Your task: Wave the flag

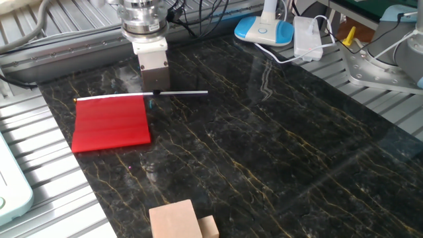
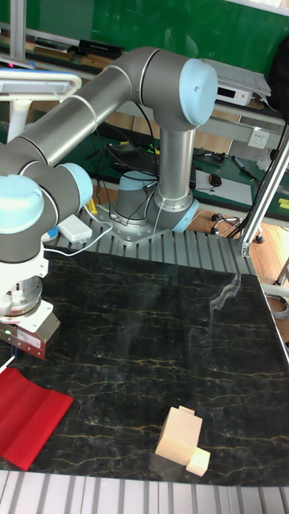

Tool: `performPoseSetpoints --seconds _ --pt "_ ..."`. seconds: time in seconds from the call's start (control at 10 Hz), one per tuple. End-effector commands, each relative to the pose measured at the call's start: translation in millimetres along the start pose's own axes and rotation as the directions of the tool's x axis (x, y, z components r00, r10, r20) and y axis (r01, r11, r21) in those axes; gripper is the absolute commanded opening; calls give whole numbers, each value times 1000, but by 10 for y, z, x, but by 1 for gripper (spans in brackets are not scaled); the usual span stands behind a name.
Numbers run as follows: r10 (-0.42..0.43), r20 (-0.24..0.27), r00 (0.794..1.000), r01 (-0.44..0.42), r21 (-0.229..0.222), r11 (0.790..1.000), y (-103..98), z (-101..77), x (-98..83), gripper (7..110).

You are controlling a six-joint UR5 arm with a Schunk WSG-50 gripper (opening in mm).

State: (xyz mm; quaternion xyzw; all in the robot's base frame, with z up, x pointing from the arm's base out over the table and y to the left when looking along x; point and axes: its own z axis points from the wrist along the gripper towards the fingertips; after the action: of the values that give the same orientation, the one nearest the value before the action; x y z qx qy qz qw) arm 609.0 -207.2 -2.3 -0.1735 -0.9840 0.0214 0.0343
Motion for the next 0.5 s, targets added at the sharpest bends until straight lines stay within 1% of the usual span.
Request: performPoseSetpoints --seconds 0.0,0.1,0.2,0.4 --pt "0 39 999 2 -31 1000 49 0 -88 7" --pt "-27 31 999 28 -36 999 62 -3 -64 7" --pt "-44 34 998 45 -37 998 64 -3 -70 7" --pt "-80 53 995 83 -47 995 90 -13 -108 7"
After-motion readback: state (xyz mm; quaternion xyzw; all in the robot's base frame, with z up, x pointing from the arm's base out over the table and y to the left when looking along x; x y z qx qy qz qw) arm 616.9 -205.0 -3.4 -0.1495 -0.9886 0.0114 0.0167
